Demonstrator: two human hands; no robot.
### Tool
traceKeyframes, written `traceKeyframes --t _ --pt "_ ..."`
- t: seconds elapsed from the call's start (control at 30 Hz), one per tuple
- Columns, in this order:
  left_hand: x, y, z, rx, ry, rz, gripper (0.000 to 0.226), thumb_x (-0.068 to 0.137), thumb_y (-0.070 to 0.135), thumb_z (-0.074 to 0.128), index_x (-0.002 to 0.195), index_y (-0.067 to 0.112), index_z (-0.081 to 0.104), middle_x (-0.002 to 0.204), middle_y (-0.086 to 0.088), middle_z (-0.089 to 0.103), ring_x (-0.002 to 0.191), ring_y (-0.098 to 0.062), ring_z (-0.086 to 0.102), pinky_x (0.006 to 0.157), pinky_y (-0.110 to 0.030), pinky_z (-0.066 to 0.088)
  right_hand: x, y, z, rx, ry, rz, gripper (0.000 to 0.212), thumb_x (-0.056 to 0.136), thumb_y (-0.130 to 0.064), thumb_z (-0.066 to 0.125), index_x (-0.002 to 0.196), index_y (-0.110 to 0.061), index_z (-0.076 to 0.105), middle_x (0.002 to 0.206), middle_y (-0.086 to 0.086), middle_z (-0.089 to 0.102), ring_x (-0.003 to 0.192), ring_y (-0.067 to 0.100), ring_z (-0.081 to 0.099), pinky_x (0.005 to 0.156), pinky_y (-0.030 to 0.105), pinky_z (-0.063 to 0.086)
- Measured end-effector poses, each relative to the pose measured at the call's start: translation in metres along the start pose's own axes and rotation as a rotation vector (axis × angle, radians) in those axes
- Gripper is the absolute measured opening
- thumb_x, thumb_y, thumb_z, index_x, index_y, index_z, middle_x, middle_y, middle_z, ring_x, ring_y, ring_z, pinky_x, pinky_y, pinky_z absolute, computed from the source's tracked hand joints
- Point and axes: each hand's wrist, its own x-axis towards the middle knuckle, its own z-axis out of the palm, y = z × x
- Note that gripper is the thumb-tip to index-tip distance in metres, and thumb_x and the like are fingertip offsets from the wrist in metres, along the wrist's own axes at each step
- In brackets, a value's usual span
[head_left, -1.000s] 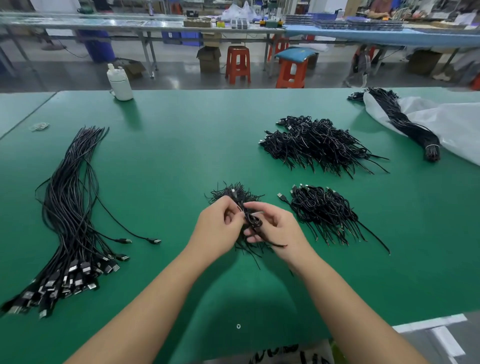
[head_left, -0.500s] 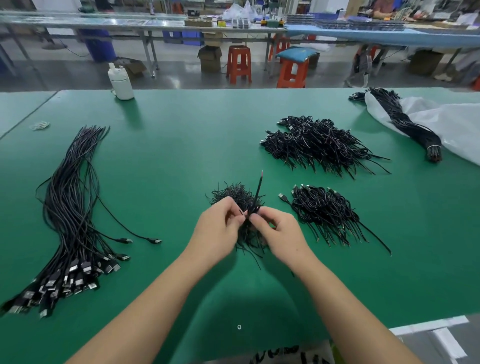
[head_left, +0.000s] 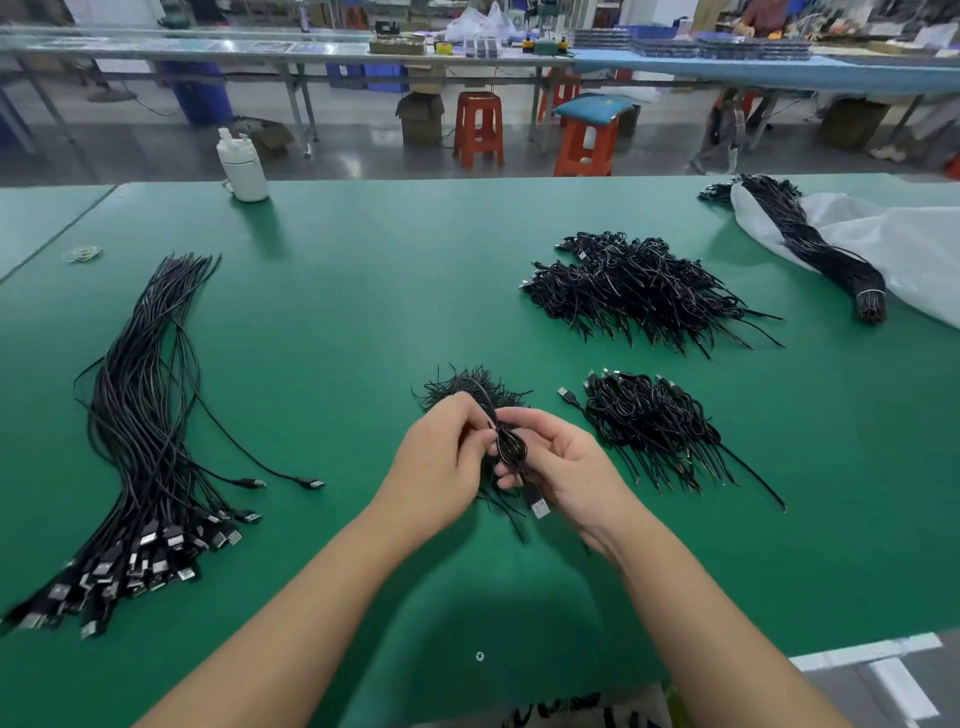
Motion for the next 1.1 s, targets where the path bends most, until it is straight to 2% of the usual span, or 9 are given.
traceKeyframes --t 0.13,0.23,0.4,0.47,0.53,0.7,0.83,0.97,1.1 --pt "0.008 -0.001 -0.001 -0.224 -0.094 -0.246 0.012 0.094 0.011 0.061 0.083 0.015 0.058 0.066 0.001 0.058 0.060 -0.011 0.047 0.061 -0.026 0.040 -0.002 -0.004 -0.005 -0.089 -0.037 -0.091 0.047 0.088 0.005 0.065 0.133 -0.008 0.054 0.085 0.007 0.067 0.077 0.020 0.066 0.081 0.030 0.056" --pt "0.010 -0.001 -0.003 -0.256 -0.112 -0.249 0.012 0.093 0.009 0.062 0.082 0.013 0.058 0.065 0.004 0.056 0.060 -0.012 0.045 0.060 -0.027 0.039 -0.005 -0.007 -0.002 -0.256 -0.003 -0.162 0.036 0.089 0.008 0.063 0.122 -0.007 0.063 0.074 -0.007 0.065 0.065 0.007 0.061 0.067 0.015 0.049" --pt "0.004 0.003 -0.003 0.006 -0.036 0.018 0.021 0.090 0.003 0.058 0.080 0.019 0.049 0.076 0.006 0.055 0.070 -0.005 0.047 0.065 -0.021 0.038 -0.002 -0.006 0.000 -0.517 0.174 -0.208 0.014 0.090 -0.008 0.069 0.103 -0.008 0.075 0.089 -0.002 0.061 0.066 0.004 0.054 0.068 0.021 0.046" --pt "0.003 0.005 -0.001 0.121 0.000 0.146 0.019 0.088 -0.002 0.056 0.082 0.015 0.049 0.081 0.004 0.051 0.076 -0.013 0.046 0.070 -0.027 0.039 -0.001 -0.005 0.002 -0.484 0.174 -0.172 0.011 0.094 -0.012 0.065 0.098 -0.007 0.074 0.075 -0.008 0.061 0.053 0.001 0.051 0.058 0.015 0.042" --pt "0.003 0.005 0.001 0.269 0.010 0.272 0.017 0.085 -0.005 0.050 0.081 0.012 0.050 0.082 -0.001 0.049 0.077 -0.022 0.044 0.070 -0.033 0.039 -0.002 -0.004 0.002 -0.467 0.149 -0.105 0.019 0.098 -0.017 0.059 0.091 -0.008 0.074 0.058 -0.003 0.054 0.047 0.007 0.046 0.054 0.018 0.039" --pt "0.001 0.003 -0.002 0.545 -0.026 0.579 0.023 0.069 -0.001 0.035 0.079 0.010 0.053 0.079 -0.006 0.051 0.072 -0.027 0.044 0.066 -0.037 0.040 -0.003 -0.007 -0.006 -0.420 0.045 0.003 0.035 0.101 -0.021 0.054 0.072 -0.006 0.064 0.061 0.004 0.055 0.056 0.022 0.045 0.060 0.035 0.036" --pt "0.001 0.002 0.000 0.587 0.017 0.631 0.025 0.074 -0.001 0.036 0.080 0.008 0.059 0.080 -0.008 0.055 0.071 -0.030 0.049 0.066 -0.040 0.043 -0.002 -0.012 -0.008 -0.376 -0.002 0.021 0.041 0.101 -0.022 0.054 0.062 -0.021 0.066 0.066 0.003 0.060 0.054 0.021 0.048 0.056 0.026 0.041" --pt "0.001 -0.006 0.007 0.594 0.086 0.642 0.021 0.081 -0.004 0.045 0.084 0.007 0.062 0.084 -0.009 0.058 0.074 -0.030 0.052 0.068 -0.040 0.044 0.001 -0.010 -0.015 -0.382 0.017 0.053 0.028 0.099 -0.029 0.058 0.086 -0.012 0.075 0.074 0.013 0.053 0.053 0.018 0.046 0.063 0.031 0.041" --pt "0.003 -0.031 0.020 0.515 0.127 0.544 0.010 0.095 0.017 0.060 0.102 0.011 0.064 0.097 -0.005 0.062 0.088 -0.025 0.056 0.077 -0.037 0.046 0.005 -0.008 -0.022 -0.450 0.077 0.068 0.026 0.098 -0.030 0.060 0.089 -0.012 0.076 0.081 0.015 0.071 0.057 0.018 0.051 0.057 0.028 0.045"
